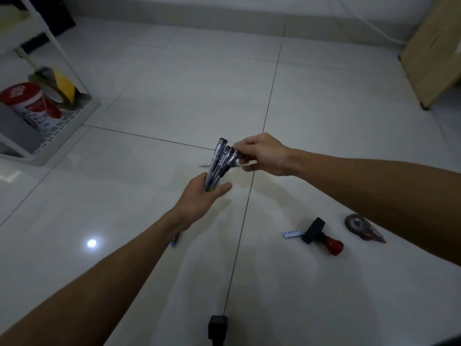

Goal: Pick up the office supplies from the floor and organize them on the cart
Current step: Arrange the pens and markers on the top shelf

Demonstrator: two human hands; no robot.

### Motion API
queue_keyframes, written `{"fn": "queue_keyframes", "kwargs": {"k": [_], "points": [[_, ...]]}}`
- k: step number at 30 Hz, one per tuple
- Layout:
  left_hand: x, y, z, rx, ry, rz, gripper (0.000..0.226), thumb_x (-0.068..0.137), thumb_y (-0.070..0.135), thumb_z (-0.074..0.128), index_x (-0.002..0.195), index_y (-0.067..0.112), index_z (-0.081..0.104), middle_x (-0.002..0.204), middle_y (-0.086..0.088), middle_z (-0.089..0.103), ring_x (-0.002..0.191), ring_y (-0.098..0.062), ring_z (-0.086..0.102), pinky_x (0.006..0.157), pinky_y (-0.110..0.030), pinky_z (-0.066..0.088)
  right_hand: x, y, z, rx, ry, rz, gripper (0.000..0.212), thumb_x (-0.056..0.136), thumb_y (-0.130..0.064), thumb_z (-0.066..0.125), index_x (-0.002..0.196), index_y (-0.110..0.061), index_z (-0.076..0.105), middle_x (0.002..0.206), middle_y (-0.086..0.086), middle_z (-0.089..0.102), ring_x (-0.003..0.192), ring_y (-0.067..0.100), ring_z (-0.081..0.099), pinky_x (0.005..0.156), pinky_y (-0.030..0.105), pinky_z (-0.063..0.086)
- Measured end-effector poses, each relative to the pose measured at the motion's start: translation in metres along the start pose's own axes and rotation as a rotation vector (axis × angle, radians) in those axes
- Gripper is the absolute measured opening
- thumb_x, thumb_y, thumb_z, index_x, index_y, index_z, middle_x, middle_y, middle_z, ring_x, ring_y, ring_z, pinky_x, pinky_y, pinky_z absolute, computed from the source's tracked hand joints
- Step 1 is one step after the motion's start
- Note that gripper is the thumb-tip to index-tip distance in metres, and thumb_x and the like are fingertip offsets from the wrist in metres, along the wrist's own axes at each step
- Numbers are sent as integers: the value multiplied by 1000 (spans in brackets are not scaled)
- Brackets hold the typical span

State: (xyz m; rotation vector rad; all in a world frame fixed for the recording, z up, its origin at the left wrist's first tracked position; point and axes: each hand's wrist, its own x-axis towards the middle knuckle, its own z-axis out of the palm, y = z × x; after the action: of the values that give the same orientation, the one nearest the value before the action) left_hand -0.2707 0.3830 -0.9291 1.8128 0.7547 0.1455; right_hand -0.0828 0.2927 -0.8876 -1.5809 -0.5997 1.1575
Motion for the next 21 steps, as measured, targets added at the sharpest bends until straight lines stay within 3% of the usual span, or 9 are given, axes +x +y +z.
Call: {"fn": "queue_keyframes", "kwargs": {"k": [3, 5, 8, 10, 14, 21], "points": [[0, -1, -5, -258, -3, -75, 22, 96, 32, 60, 86, 16, 49, 69, -1, 46, 58, -13, 40, 48, -24, 34, 17, -2, 6, 64, 19, -3, 19, 99, -20, 58, 97, -4, 69, 83, 5, 68, 66, 12, 61, 64, 29, 54], [2, -2, -8, -367, 29, -113, 19, 99, 27, 56, 86, 16, 48, 66, 1, 48, 56, -12, 42, 47, -22, 34, 29, 3, 7, -80, 41, 3, 19, 99, -21, 58, 103, -5, 69, 91, 7, 72, 70, 14, 63, 65, 28, 54], [4, -6, -12, -523, 50, -141, 18, 99, 20, 56, 88, 14, 44, 65, 2, 44, 52, -10, 42, 43, -21, 32, 45, 21, 4, -847, 49, -32, 20, 94, -20, 63, 108, -7, 70, 99, 3, 69, 88, 18, 63, 72, 25, 53], [5, -9, -17, -617, 41, -164, 17, 100, 19, 55, 89, 15, 43, 65, 2, 42, 49, -9, 37, 41, -20, 29, 55, 39, 1, -1157, 76, -30, 27, 93, -18, 62, 116, -5, 66, 114, 10, 63, 101, 25, 61, 86, 36, 52], [4, -15, -27, -686, 39, -177, 18, 101, 21, 54, 86, 16, 44, 65, 2, 40, 49, -8, 30, 38, -18, 24, 65, 60, -1, -1291, 91, -56, 33, 94, -18, 58, 126, -12, 55, 123, 11, 47, 106, 30, 54, 86, 41, 49], [-3, -21, -41, -684, 58, -235, 34, 100, 29, 55, 71, 21, 37, 58, 3, 32, 46, -8, 22, 37, -19, 18, 73, 67, 11, -1520, 143, -181, 34, 93, -21, 57, 124, -8, 53, 122, 14, 52, 107, 32, 57, 75, 36, 42]]}}
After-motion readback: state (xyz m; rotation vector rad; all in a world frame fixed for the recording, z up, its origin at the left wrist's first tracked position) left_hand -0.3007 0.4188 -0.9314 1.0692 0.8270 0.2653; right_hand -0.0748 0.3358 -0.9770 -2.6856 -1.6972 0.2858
